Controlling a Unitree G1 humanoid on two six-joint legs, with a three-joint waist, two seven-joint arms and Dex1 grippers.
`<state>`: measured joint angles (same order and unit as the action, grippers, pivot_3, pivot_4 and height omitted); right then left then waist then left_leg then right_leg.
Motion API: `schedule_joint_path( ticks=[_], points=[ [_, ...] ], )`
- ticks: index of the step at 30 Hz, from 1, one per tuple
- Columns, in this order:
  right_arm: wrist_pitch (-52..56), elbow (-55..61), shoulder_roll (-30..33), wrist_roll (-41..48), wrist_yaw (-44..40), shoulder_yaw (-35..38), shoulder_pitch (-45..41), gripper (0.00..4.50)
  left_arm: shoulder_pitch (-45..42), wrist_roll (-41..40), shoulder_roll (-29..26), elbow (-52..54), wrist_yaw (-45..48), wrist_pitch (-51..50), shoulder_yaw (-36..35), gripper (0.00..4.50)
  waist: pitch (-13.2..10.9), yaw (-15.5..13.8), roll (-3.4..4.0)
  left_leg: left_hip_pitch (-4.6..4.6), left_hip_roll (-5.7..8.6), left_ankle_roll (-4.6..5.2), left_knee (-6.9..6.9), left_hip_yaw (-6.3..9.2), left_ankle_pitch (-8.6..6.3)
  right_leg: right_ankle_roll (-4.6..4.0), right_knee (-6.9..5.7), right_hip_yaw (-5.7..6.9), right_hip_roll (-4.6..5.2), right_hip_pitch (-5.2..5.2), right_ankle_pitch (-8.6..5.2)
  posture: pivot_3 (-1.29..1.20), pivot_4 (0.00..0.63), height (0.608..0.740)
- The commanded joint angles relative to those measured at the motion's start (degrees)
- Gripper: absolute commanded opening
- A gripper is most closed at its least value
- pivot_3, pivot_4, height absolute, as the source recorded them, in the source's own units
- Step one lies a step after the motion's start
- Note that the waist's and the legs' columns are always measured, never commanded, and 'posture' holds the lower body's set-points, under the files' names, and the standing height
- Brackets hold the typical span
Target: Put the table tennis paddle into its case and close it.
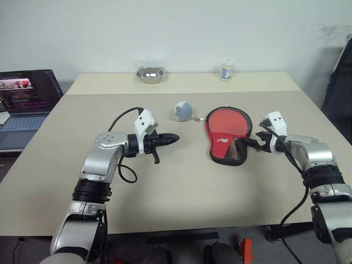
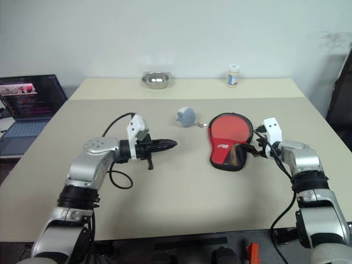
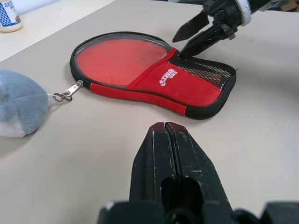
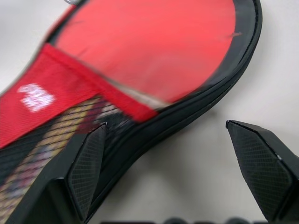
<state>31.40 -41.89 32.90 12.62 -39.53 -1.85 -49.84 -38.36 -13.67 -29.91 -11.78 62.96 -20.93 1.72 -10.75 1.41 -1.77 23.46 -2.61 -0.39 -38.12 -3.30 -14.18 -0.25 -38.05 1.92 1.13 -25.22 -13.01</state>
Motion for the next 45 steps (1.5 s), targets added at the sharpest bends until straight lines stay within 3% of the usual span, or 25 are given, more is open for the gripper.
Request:
schedule_joint_path(
  ticks=[1, 7, 8, 10, 19, 23, 32, 37, 45],
  points=[
    [-3.71, -5.89, -1.21, -2.61, -0.40, -0.20, -3.03, 4.47, 0.18, -1.50, -1.72, 3.36, -1.14, -0.43, -1.92, 0.00, 0.00, 0.12, 0.00, 0.00, 0.00, 0.00, 0.01, -0.01, 0.00, 0.00, 0.00, -0.01, 0.00, -0.01, 0.00, 0.00, 0.150, 0.740],
    [-3.94, -11.67, -3.73, -5.93, -2.35, -1.71, -4.81, 4.47, 0.63, -2.06, -3.52, 3.82, -1.83, -0.44, -1.90, 0.00, 0.03, 0.23, 0.03, -0.09, -0.02, -0.01, 0.01, -0.02, 0.01, -0.01, -0.05, -0.03, -0.01, 0.05, 0.01, 0.00, 0.150, 0.740],
    [-3.18, -12.08, -4.44, -5.93, -3.04, -1.66, -5.07, 4.30, 0.71, -2.18, -3.82, 3.91, -1.86, -0.50, -1.94, 0.00, 0.03, 0.28, 0.02, -0.14, -0.02, -0.01, 0.01, -0.02, 0.01, -0.01, -0.05, -0.03, -0.01, 0.09, 0.01, 0.00, 0.150, 0.740],
    [-2.59, -12.51, -5.87, -6.57, -3.73, -2.24, -5.22, 3.86, 0.87, -2.28, -4.36, 4.13, -2.07, -0.64, -2.03, 0.00, 0.05, 0.47, 0.00, -0.25, -0.03, -0.01, 0.03, -0.04, 0.00, -0.01, -0.05, -0.06, -0.02, 0.18, 0.00, 0.00, 0.150, 0.740],
    [-2.05, -15.01, -11.10, -7.96, -3.59, -1.48, -6.51, 1.03, 2.57, -2.84, -7.26, 5.80, -2.18, -1.65, -2.55, 0.00, 0.28, 1.57, -0.21, -0.99, -0.11, -0.01, 0.13, -0.13, 0.00, 0.00, -0.05, -0.18, -0.06, 0.81, -0.02, 0.00, 0.150, 0.740],
    [1.18, -10.98, -14.58, -5.19, -6.70, -0.54, -7.21, 0.03, 6.34, -4.88, -11.33, 8.98, 0.94, -3.67, -3.60, 0.00, 0.28, 2.34, -0.21, -1.45, -0.14, 0.00, 0.28, -0.23, -0.01, 0.03, -0.07, -0.33, -0.09, 1.06, -0.07, 0.00, 0.150, 0.740],
    [17.00, 14.47, -21.03, -0.59, -9.77, -4.51, 0.41, 0.01, 9.42, -10.86, -14.68, 15.91, 3.87, -7.48, -5.37, 0.00, 0.27, 2.80, -0.21, -1.46, -0.78, -0.15, 0.38, -0.45, -0.11, -0.04, -0.05, -0.58, -0.36, 0.92, -0.11, 0.00, 0.150, 0.740],
    [27.09, 28.57, -23.83, 1.11, -3.13, -4.31, 7.29, 0.01, 11.72, -11.49, -15.86, 18.09, 4.92, -8.27, -4.74, 0.00, 0.27, 2.04, -0.20, -1.36, -0.81, -0.29, 0.37, -0.56, -0.19, -0.04, 0.00, -0.63, -0.39, 0.81, -0.11, 0.00, 0.150, 0.740],
    [50.51, 54.61, -26.27, 6.13, 8.83, 4.24, 18.20, 0.01, 18.47, -11.86, -19.11, 22.31, 7.58, -8.62, -3.66, 0.00, 0.29, 0.78, -0.23, -0.95, -0.84, -0.57, 0.24, -0.64, -0.36, -0.07, 0.00, -0.67, -0.39, 0.42, -0.13, 0.00, 0.150, 0.740]
  ],
)
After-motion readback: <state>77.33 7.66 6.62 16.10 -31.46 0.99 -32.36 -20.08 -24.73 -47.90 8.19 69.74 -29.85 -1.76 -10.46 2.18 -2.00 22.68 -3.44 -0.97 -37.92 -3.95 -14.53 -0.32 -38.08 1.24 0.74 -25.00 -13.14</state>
